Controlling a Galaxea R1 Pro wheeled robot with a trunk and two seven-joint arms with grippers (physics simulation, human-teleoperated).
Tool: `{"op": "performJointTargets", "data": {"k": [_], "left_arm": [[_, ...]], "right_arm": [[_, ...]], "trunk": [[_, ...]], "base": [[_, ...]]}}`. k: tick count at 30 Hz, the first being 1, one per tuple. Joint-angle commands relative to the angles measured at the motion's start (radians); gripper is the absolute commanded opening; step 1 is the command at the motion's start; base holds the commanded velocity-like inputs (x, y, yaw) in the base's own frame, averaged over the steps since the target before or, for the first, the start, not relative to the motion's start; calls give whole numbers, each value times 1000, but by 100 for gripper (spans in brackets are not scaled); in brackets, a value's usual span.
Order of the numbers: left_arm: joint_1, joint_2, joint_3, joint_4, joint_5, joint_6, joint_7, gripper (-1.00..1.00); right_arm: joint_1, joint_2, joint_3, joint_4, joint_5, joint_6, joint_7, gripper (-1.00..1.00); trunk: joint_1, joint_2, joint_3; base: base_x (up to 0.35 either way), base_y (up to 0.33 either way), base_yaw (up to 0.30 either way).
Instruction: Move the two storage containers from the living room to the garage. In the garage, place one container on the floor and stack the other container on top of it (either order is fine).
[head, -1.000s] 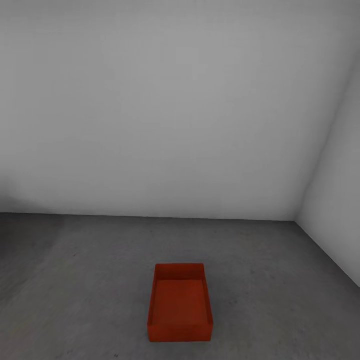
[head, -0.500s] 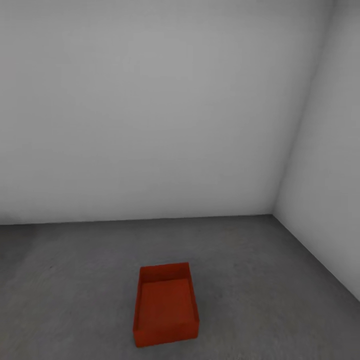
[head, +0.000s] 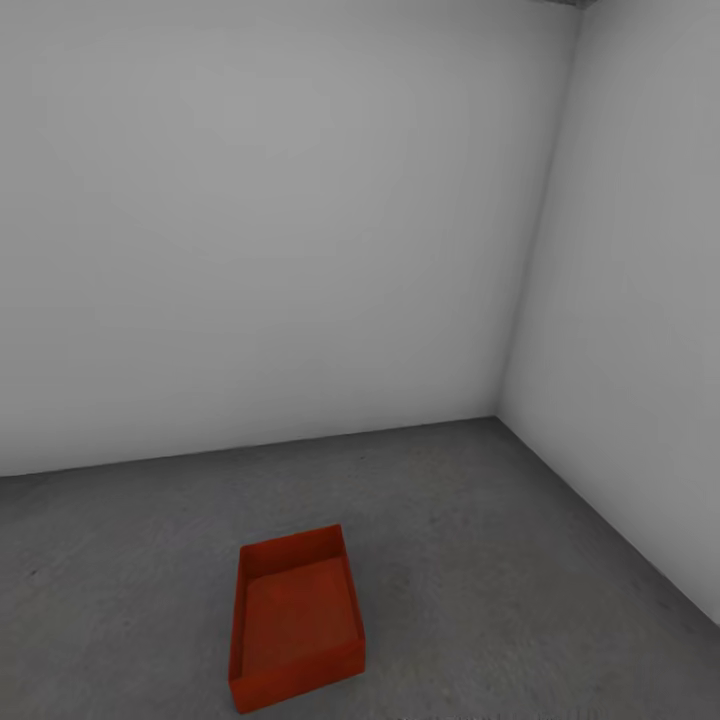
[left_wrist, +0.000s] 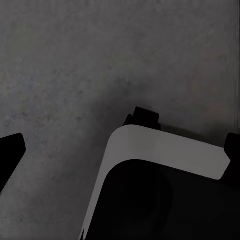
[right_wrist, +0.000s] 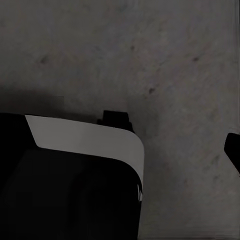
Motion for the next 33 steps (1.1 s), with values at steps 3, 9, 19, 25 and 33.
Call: {"op": "performJointTargets", "data": {"k": [3, 9, 19, 25, 33], "left_arm": [[0, 0, -5, 0, 8, -3, 2, 100], [0, 0, -6, 0, 8, -3, 2, 100], [0, 0, -6, 0, 8, -3, 2, 100], [0, 0, -6, 0, 7, -3, 2, 100], [0, 0, -6, 0, 8, -3, 2, 100]], "right_arm": [[-1, 1, 9, 3, -10, -1, -2, 100], [-1, 3, 9, 3, -10, 1, -2, 100], [-1, 1, 8, 4, -11, 5, 0, 100], [-1, 0, 7, 5, -12, -3, 0, 100], [-1, 0, 7, 5, -12, -4, 0, 100]], "trunk": [[0, -1, -1], [0, -1, -1], [0, -1, 2], [0, -1, 4], [0, -1, 6]], "base": [[0, 0, -296], [0, 0, -296], [0, 0, -296], [0, 0, -296], [0, 0, -296]]}}
